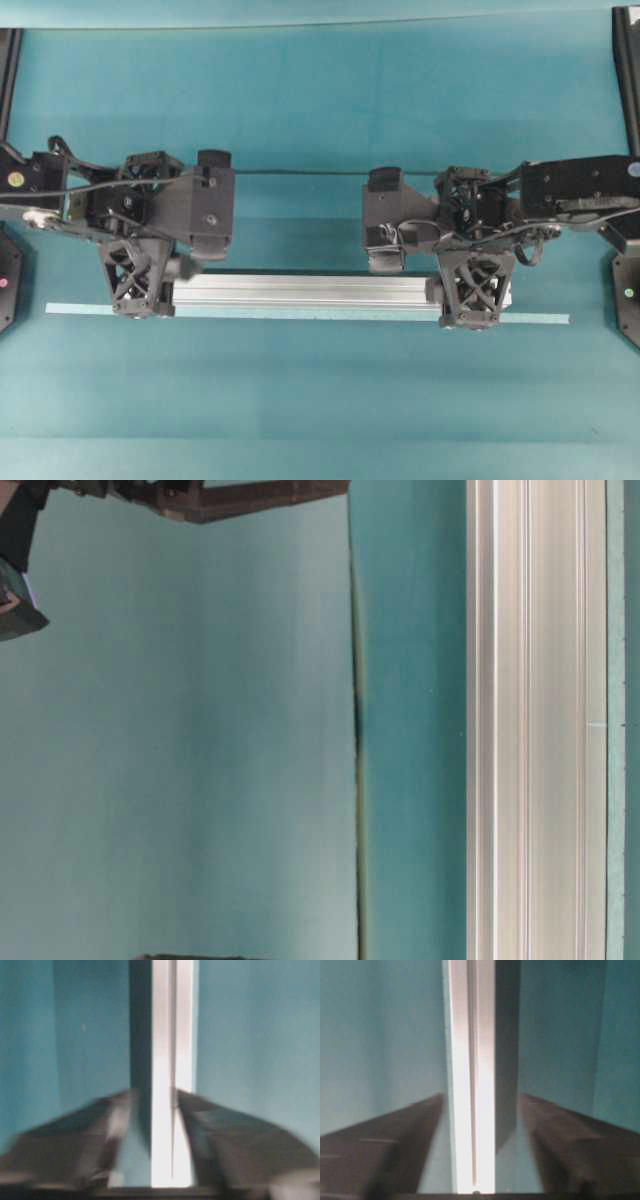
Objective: Lift the metal rail with both hands.
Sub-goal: 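Lower both open grippers over the rail near each end, then close both grippers on the silver rail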
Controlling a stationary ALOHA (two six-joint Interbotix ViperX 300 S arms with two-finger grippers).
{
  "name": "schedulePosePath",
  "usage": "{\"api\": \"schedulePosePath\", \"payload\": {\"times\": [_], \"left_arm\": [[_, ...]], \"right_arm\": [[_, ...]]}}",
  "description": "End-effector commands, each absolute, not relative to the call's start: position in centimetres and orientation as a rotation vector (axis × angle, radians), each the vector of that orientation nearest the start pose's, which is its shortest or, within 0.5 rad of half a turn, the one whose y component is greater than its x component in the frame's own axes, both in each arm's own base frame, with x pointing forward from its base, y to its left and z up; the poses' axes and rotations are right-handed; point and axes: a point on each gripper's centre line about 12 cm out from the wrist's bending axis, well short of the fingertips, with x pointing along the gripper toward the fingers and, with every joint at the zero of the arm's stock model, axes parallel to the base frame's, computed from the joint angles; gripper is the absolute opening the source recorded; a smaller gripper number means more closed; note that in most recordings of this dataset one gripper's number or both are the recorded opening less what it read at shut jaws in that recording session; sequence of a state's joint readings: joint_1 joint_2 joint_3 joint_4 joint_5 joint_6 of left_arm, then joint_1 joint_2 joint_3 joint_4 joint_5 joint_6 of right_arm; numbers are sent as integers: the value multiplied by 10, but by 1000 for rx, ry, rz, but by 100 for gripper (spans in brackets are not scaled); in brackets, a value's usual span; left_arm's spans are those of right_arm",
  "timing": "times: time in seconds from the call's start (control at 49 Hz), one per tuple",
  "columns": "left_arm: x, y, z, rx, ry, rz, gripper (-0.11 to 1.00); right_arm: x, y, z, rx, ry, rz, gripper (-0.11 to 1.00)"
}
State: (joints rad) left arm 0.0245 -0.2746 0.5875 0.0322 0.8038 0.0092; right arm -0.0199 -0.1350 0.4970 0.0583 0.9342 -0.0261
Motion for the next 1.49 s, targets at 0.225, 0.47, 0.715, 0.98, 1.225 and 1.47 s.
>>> {"api": "schedulePosePath", "payload": {"times": [0.225,0.47,0.715,0.98,1.225,1.47], "left_arm": [[317,3,222,39,1115,5,98],[321,3,210,29,1129,11,99],[323,3,181,-8,1127,30,99],[324,3,156,-44,1137,51,99],[326,7,135,-53,1138,62,99],[330,9,122,-58,1141,67,99]], "right_arm": [[337,1,204,47,1234,18,96],[330,2,194,48,1259,16,96],[321,5,167,90,1271,-14,96],[316,11,145,95,1263,-14,96],[312,6,128,46,1292,-16,96],[319,2,109,24,1282,-19,96]]}}
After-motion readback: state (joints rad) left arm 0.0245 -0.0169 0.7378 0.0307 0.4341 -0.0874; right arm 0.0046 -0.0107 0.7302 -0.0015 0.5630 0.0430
